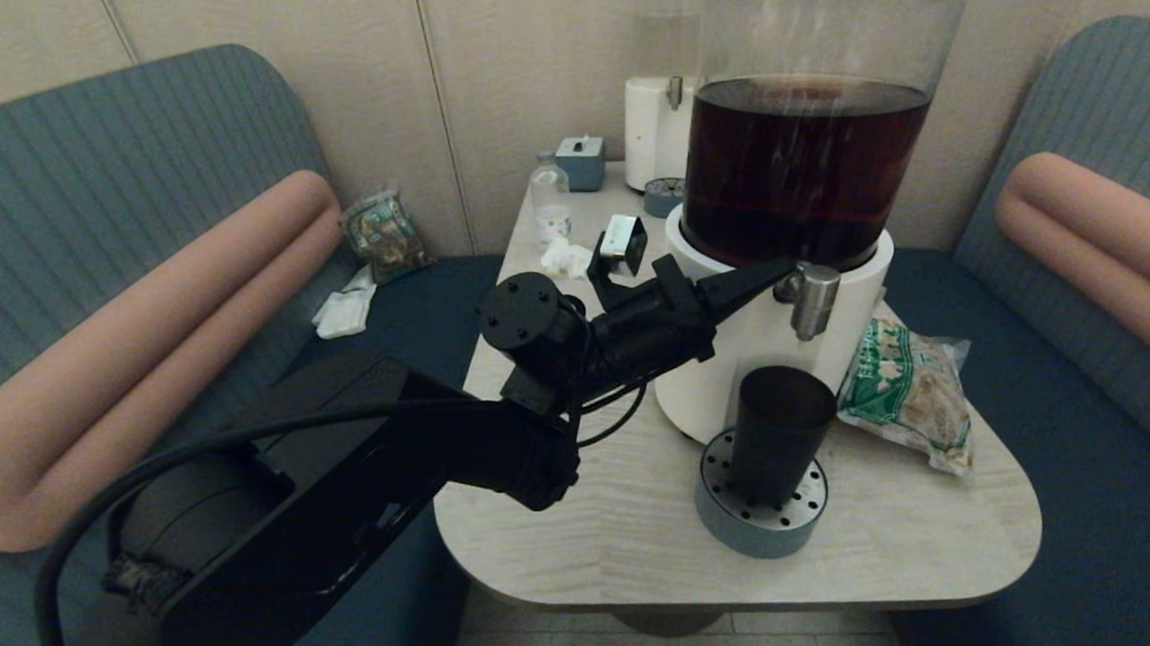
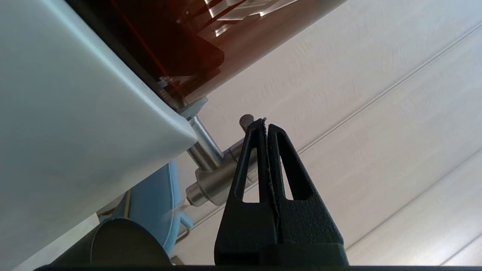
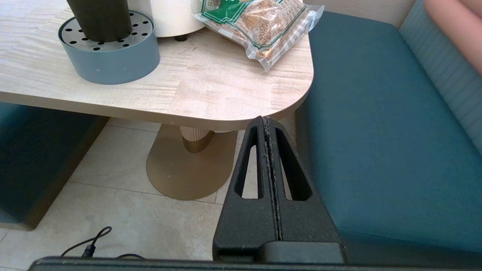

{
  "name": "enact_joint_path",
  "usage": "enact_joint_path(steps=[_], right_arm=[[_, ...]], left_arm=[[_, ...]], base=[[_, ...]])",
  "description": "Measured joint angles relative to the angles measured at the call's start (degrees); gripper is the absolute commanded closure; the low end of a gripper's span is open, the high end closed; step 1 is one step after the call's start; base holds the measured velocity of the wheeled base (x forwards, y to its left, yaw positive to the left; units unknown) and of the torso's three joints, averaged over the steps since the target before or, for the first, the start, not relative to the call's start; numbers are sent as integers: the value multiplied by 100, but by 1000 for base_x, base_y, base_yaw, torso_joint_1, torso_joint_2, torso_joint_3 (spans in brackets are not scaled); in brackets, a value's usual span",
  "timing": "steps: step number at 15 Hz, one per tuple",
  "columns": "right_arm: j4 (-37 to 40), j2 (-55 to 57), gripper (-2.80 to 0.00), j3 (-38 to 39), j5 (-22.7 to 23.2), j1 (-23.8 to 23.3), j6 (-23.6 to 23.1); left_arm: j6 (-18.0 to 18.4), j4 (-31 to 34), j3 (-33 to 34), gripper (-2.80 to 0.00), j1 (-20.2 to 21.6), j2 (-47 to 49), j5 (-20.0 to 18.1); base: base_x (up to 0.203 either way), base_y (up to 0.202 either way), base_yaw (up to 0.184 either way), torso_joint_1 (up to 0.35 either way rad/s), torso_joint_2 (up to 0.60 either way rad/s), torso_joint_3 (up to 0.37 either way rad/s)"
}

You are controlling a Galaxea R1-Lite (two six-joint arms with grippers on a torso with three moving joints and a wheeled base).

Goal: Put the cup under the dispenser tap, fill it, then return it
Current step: Turn off the faucet

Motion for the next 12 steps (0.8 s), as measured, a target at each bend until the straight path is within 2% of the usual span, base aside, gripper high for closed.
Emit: enact_joint_path(steps=[12], right_arm=[[-2,0,0,0,-2,0,0]], left_arm=[[-25,-7,-361,0,-6,225,-50]], base=[[0,0,0,0,0,0]])
